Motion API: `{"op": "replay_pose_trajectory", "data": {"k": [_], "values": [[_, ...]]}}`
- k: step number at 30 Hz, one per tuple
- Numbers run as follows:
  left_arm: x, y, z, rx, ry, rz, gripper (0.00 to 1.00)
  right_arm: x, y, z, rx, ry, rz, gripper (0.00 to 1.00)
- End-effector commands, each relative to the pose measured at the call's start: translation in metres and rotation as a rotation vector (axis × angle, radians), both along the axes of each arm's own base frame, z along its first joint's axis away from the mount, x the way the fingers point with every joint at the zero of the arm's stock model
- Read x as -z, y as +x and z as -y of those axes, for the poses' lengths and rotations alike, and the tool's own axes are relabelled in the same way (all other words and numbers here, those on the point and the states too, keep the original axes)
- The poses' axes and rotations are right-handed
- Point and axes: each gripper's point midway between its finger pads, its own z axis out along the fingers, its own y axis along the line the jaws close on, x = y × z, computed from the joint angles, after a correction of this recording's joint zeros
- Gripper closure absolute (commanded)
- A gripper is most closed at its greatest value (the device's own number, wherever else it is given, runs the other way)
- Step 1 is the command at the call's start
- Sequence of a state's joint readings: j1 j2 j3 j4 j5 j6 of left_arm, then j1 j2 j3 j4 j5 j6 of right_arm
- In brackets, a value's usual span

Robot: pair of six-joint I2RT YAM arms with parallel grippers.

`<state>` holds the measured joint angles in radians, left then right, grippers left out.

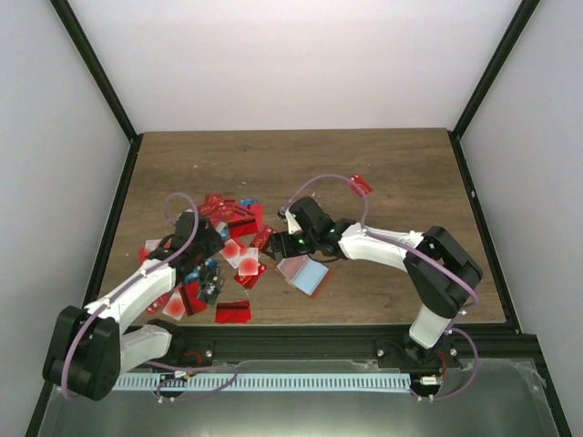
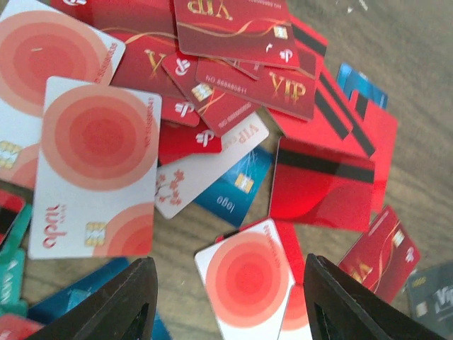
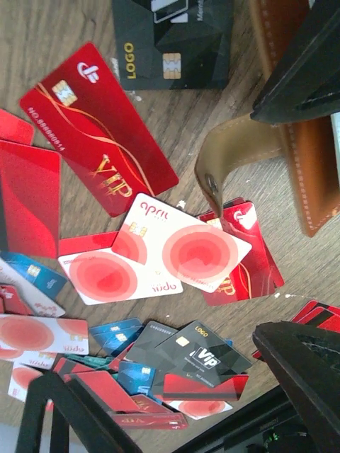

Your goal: Put the credit cards into the card holder

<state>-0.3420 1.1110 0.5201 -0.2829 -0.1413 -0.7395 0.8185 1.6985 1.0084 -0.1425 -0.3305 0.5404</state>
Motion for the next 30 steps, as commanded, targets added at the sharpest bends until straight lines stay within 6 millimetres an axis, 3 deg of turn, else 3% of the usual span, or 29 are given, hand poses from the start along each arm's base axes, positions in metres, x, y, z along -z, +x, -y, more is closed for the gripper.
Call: {"op": "replay_pose_trajectory", "data": {"k": [1, 9, 13, 17, 23, 30], "values": [[-0.011, 0.027, 0.008, -0.054, -0.142, 0.071, 0.41, -0.038, 0.016, -0.008, -0.01, 0.053, 0.099, 0.22], [0.0, 0.056, -0.003, -0.125, -0.262, 0.058, 0.47, -0.067, 0.054, -0.047, -0.05, 0.075, 0.169, 0.23], [-0.006, 0.074, -0.008, -0.093, -0.22, 0.064, 0.51, -0.07, 0.073, -0.071, -0.064, 0.109, 0.174, 0.23], [-0.012, 0.095, -0.018, -0.038, -0.153, 0.053, 0.63, -0.068, 0.09, -0.101, -0.043, 0.182, 0.108, 0.28], [0.003, 0.12, -0.034, -0.006, -0.068, -0.009, 0.76, -0.035, 0.109, -0.125, 0.073, 0.234, -0.087, 0.33], [0.023, 0.147, -0.043, 0.051, -0.052, -0.055, 0.83, -0.009, 0.125, -0.137, 0.171, 0.251, -0.227, 0.35]]}}
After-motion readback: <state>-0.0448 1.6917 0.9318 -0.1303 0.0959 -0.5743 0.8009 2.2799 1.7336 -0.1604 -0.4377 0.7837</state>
